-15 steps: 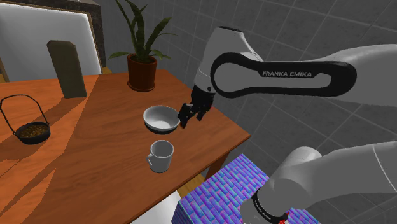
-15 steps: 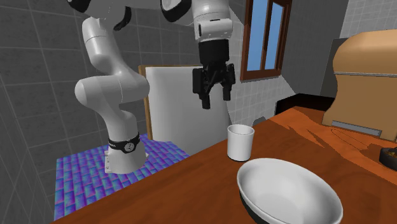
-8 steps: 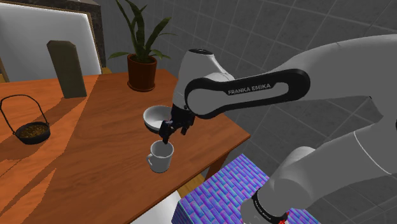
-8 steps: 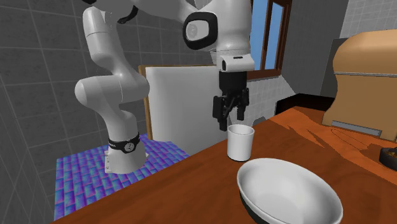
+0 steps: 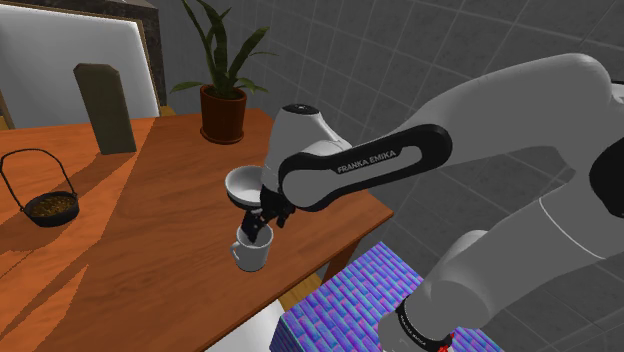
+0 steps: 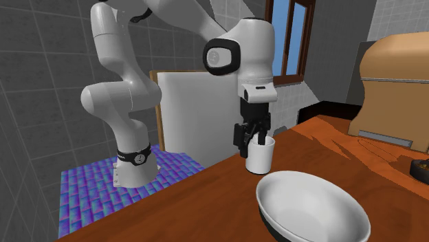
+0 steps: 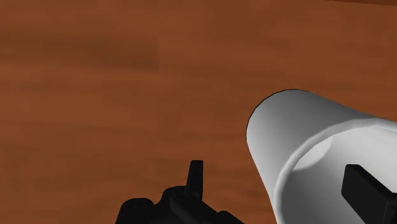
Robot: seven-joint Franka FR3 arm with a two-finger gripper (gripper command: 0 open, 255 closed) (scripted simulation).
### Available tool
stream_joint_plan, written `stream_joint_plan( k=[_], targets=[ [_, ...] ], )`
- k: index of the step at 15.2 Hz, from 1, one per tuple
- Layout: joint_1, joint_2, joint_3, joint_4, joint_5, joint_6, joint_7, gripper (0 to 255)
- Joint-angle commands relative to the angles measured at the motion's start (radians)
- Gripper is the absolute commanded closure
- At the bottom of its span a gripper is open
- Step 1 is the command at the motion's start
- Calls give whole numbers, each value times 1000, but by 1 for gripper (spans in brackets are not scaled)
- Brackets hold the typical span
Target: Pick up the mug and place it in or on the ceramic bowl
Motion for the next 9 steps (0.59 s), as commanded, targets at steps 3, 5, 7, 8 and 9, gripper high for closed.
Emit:
stream_joint_plan(
  k=[3,5,7,8,9],
  targets=[
    [-1,18,5,-6,-5,24,5,0],
    [-1,18,5,-6,-5,24,5,0],
    [-1,18,5,-6,-5,24,5,0],
    [-1,18,5,-6,-5,24,4,0],
    [-1,18,5,-6,-5,24,4,255]
  ],
)
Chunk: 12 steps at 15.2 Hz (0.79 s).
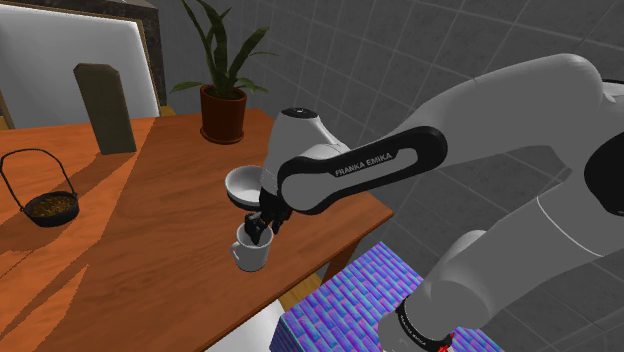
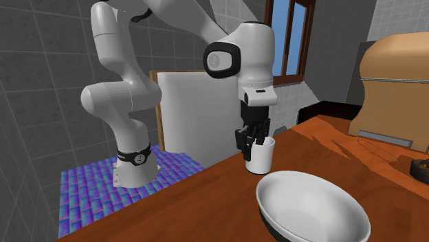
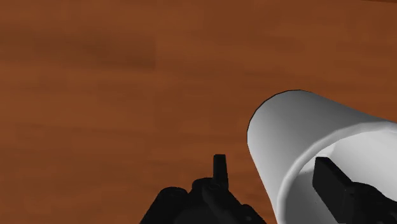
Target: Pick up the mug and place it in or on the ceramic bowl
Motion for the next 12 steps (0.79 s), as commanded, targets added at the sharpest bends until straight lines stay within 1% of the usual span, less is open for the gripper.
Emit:
stream_joint_plan(
  k=[1,9,12],
  targets=[
    [0,0,0,0,0,0,0,255],
    [0,0,0,0,0,0,0,255],
    [2,-30,-7,18,7,-47,-5,255]
  ],
)
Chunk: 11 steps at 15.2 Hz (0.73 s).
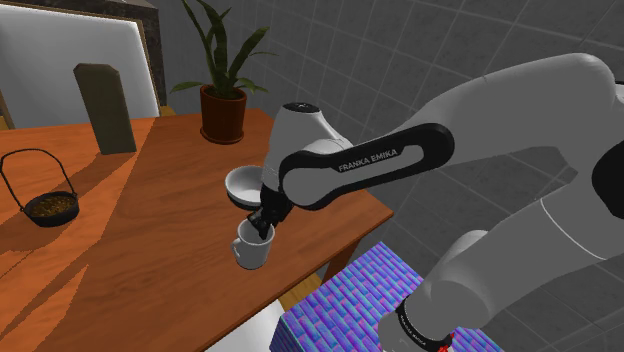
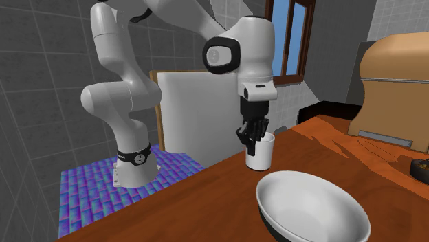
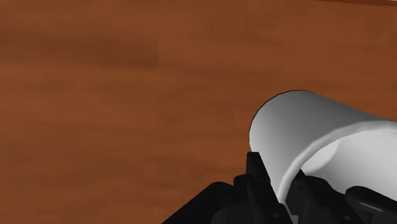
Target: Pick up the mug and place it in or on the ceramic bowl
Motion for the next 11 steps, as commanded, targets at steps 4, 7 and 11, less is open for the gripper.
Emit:
stream_joint_plan(
  k=[4,7,11],
  targets=[
    [2,-40,-10,36,5,-75,-3,255],
    [3,-64,-18,58,8,-120,-5,255],
    [3,-92,-27,91,9,-180,-6,255]
  ],
)
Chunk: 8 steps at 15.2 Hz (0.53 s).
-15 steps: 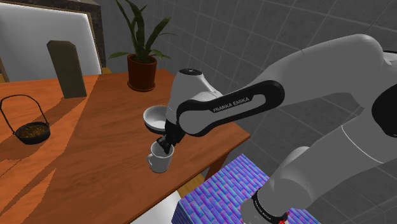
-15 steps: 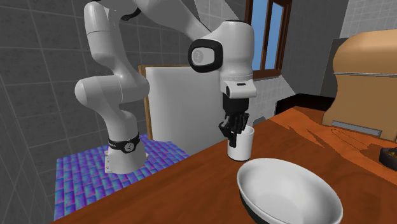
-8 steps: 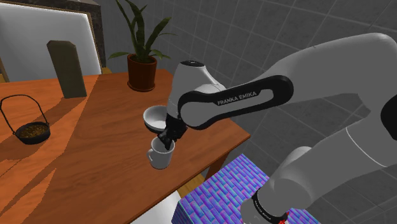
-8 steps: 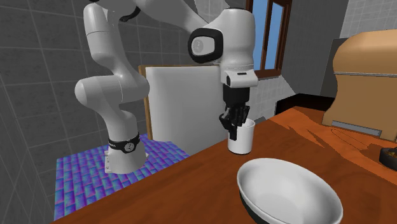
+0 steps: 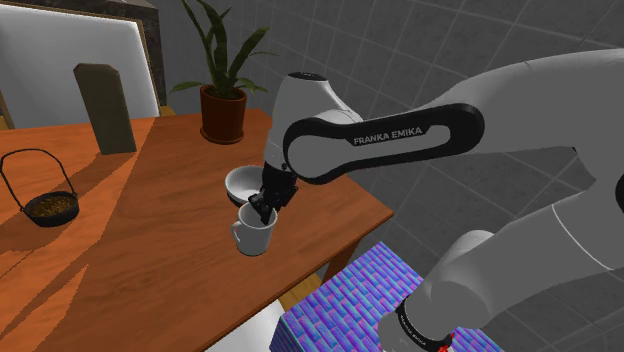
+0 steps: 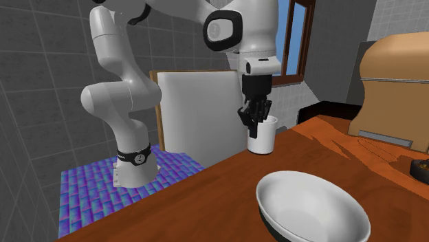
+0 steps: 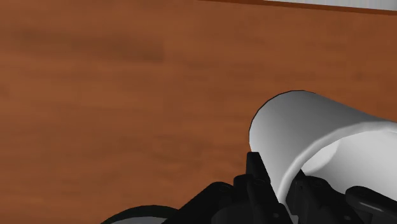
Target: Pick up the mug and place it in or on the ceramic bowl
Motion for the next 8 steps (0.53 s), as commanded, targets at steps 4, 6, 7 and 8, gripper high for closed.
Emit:
stream_joint_plan(
  k=[4,6,7,8],
  targets=[
    [-1,-32,-14,45,0,-77,-3,255],
    [-1,-42,-18,64,-1,-106,-3,255],
    [-1,-47,-21,74,-1,-120,-2,255],
    [-2,-51,-23,84,-2,-134,-2,255]
  ],
)
